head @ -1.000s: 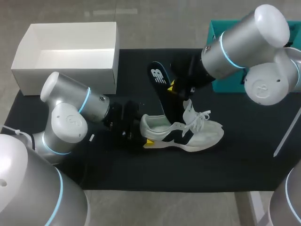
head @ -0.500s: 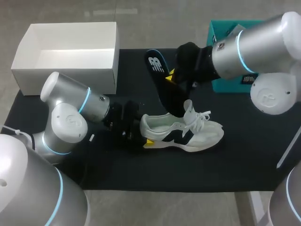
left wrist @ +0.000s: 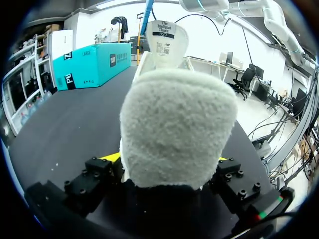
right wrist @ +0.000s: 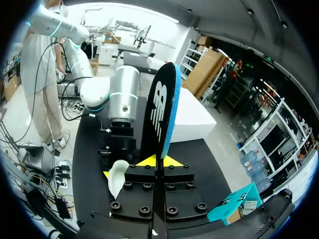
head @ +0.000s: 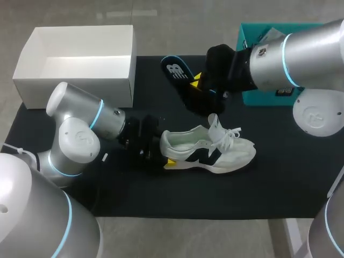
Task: Take the shoe out of the shoebox, open the shoe tongue, remove and reinsert the insole, then place the shoe into the shoebox
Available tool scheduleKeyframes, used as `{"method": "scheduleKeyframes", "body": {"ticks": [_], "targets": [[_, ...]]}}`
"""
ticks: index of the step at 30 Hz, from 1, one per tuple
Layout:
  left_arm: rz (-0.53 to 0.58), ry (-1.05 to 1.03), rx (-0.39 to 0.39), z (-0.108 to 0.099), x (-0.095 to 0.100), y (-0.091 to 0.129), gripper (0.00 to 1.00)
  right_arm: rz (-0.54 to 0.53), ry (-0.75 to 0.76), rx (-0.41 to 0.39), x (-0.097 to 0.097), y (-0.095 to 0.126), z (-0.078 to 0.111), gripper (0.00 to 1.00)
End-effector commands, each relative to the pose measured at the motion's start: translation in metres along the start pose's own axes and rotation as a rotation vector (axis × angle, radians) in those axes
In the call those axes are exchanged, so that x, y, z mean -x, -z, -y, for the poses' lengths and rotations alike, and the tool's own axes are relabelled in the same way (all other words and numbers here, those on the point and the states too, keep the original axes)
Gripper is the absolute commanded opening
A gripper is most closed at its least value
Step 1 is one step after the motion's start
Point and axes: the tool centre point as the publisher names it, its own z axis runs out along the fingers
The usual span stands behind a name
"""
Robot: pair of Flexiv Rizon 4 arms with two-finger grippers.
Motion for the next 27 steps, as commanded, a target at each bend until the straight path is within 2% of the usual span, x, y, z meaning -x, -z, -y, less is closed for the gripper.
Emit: {"method": "scheduleKeyframes", "body": {"ticks": [1, 15, 18, 21, 27], "targets": [[-0.002, 0.000, 0.003, -0.003, 0.001, -0.001, 0.00, 0.004, -0.001, -0.008, -0.001, 0.002, -0.002, 0.00], [-0.002, 0.000, 0.003, -0.003, 0.001, -0.001, 0.00, 0.004, -0.001, -0.008, -0.001, 0.002, -0.002, 0.00], [-0.002, 0.000, 0.003, -0.003, 0.001, -0.001, 0.00, 0.016, -0.058, 0.056, 0.004, 0.010, -0.020, 0.00], [-0.002, 0.000, 0.003, -0.003, 0.001, -0.001, 0.00, 0.011, -0.109, 0.178, 0.010, 0.022, -0.045, 0.00], [-0.002, 0.000, 0.003, -0.003, 0.001, -0.001, 0.00, -0.102, -0.211, 0.352, 0.009, 0.038, -0.083, 0.00]]}}
